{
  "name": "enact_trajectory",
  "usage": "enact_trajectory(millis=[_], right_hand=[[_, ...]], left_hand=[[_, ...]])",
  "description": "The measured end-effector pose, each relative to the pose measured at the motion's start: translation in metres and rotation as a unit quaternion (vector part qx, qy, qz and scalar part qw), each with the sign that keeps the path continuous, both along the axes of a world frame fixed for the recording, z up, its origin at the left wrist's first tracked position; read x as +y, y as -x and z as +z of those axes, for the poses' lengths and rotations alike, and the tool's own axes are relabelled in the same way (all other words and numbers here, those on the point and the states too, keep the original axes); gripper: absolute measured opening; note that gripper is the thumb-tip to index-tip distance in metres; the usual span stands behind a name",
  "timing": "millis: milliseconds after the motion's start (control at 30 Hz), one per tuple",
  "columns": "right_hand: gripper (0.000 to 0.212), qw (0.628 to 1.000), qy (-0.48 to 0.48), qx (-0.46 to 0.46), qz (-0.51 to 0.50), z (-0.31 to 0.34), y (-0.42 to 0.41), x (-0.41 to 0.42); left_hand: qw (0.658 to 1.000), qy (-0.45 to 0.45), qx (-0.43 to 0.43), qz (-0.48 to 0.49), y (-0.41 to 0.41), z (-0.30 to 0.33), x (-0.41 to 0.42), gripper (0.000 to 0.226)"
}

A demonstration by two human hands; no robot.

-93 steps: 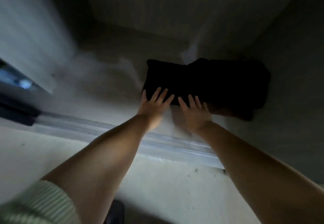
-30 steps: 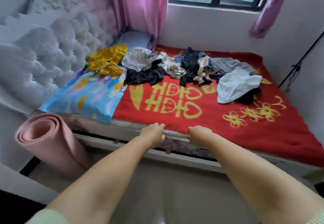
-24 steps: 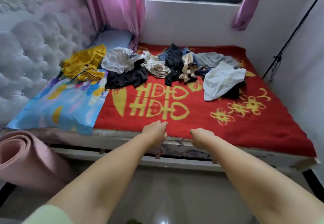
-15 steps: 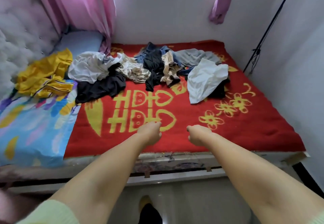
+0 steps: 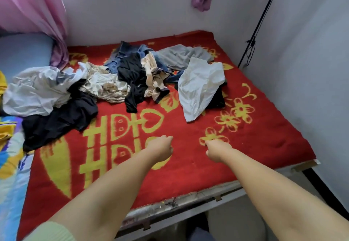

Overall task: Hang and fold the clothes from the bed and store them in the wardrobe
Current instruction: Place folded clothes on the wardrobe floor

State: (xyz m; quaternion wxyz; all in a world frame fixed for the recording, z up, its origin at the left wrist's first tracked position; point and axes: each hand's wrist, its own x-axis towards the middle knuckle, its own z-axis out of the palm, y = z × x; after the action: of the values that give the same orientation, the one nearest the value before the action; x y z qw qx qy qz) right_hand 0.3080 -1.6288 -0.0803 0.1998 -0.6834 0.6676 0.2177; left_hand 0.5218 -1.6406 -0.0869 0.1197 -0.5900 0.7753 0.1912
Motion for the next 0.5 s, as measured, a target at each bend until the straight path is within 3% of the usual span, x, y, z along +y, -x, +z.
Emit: enact_trajectory(millis=[233, 500], right_hand=[[0.036, 0.999, -0.038, -0.012, 0.010, -0.043, 0.049, -0.113], [0.033, 0.995, -0.037, -0.015, 0.089, -0.109, 0.105, -0.266]], left_hand=[[0.999, -0.041, 0.001, 0.034, 0.034, -0.044, -0.096, 0.040], [0.990, -0.114, 0.025, 0.073, 0.115, -0.118, -0.211, 0.039]])
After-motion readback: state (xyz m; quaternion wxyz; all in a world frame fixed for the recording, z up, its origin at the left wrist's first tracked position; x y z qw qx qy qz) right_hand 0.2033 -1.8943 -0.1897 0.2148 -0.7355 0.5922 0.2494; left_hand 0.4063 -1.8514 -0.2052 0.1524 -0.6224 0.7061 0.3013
